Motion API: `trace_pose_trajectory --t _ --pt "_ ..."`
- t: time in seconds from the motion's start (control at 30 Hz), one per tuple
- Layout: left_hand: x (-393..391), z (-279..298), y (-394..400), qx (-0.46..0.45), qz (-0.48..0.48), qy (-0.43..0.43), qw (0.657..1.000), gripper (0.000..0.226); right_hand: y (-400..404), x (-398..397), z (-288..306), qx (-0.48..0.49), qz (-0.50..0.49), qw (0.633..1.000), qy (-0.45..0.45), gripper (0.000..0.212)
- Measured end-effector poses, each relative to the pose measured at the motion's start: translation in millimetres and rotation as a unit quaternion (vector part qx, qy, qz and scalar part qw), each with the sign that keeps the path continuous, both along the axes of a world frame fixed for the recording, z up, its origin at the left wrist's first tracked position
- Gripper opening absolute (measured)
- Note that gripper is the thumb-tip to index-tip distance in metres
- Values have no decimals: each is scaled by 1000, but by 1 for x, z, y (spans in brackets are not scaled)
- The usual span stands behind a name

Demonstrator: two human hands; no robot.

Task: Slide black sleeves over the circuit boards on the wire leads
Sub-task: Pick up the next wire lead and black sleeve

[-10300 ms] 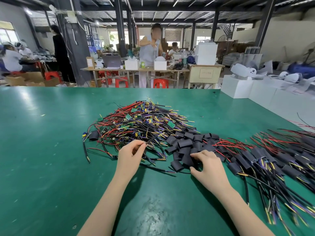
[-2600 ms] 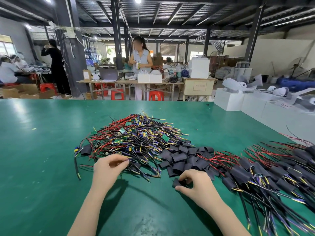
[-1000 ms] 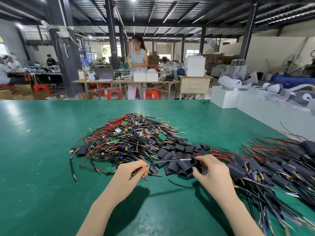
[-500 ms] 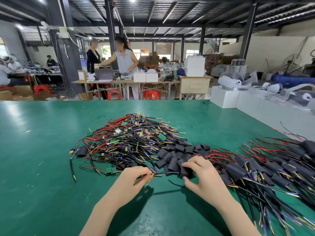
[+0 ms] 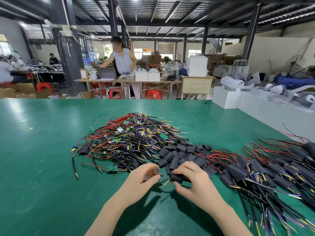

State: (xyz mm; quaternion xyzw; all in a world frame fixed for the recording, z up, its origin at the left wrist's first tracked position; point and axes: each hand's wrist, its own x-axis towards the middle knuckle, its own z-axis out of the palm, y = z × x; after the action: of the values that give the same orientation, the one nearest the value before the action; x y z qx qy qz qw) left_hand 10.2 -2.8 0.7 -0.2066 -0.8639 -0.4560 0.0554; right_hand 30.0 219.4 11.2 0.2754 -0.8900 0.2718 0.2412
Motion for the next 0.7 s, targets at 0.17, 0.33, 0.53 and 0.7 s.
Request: trace_pose_trajectory --t 0.17,0.33,0.53,0.7 --pt "-1 2 -6 -71 10 -2 997 12 -1 0 -1 -24 -16 1000 -3 20" --pt "1 2 -2 -28 8 -8 1000 8 -3 0 -4 -21 -11 999 -22 24" --pt "3 2 2 34 -19 -42 998 8 -7 -1 -9 -23 18 998 -64 29" --pt "2 1 3 87 -16 -98 991 22 -5 -4 -12 -25 29 995 -89 31"
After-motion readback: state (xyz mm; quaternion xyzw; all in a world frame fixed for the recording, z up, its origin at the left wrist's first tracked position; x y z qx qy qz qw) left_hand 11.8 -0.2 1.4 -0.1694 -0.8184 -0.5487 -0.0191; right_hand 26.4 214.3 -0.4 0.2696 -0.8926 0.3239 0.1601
